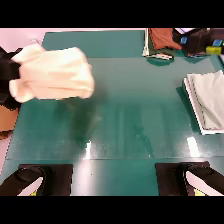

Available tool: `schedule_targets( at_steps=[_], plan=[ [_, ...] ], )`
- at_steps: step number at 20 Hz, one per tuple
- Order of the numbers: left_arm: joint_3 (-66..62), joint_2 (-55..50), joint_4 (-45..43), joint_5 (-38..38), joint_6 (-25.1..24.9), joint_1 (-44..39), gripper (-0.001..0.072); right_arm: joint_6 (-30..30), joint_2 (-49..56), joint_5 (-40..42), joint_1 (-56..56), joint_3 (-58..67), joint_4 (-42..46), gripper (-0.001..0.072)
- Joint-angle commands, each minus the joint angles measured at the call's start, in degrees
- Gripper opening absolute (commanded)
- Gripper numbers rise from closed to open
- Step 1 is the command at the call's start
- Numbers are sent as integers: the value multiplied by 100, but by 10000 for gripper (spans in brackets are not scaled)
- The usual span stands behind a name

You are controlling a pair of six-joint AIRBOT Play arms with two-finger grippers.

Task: Fold the shirts.

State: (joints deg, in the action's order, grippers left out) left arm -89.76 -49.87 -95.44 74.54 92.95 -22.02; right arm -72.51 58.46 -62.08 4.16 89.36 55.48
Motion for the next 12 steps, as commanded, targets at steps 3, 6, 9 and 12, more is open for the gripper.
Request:
schedule_targets(
  at_steps=[3, 6, 9, 12],
  plan=[
    [-962, -1906, 240, -354, -459, -1976, 22, -9, 485, -391, -2, 1198, 190, 15],
    [-962, -2879, 1373, -922, -922, -2470, 194, -166, 660, -610, -2, 1596, 586, 15],
    [-966, -3202, 1840, -1215, -984, -2269, 495, -216, 684, -734, -2, 1711, 774, 15],
    [-984, -3163, 1792, -839, -664, -1198, 495, -214, 675, -739, -2, 1714, 772, 15]
  ],
)
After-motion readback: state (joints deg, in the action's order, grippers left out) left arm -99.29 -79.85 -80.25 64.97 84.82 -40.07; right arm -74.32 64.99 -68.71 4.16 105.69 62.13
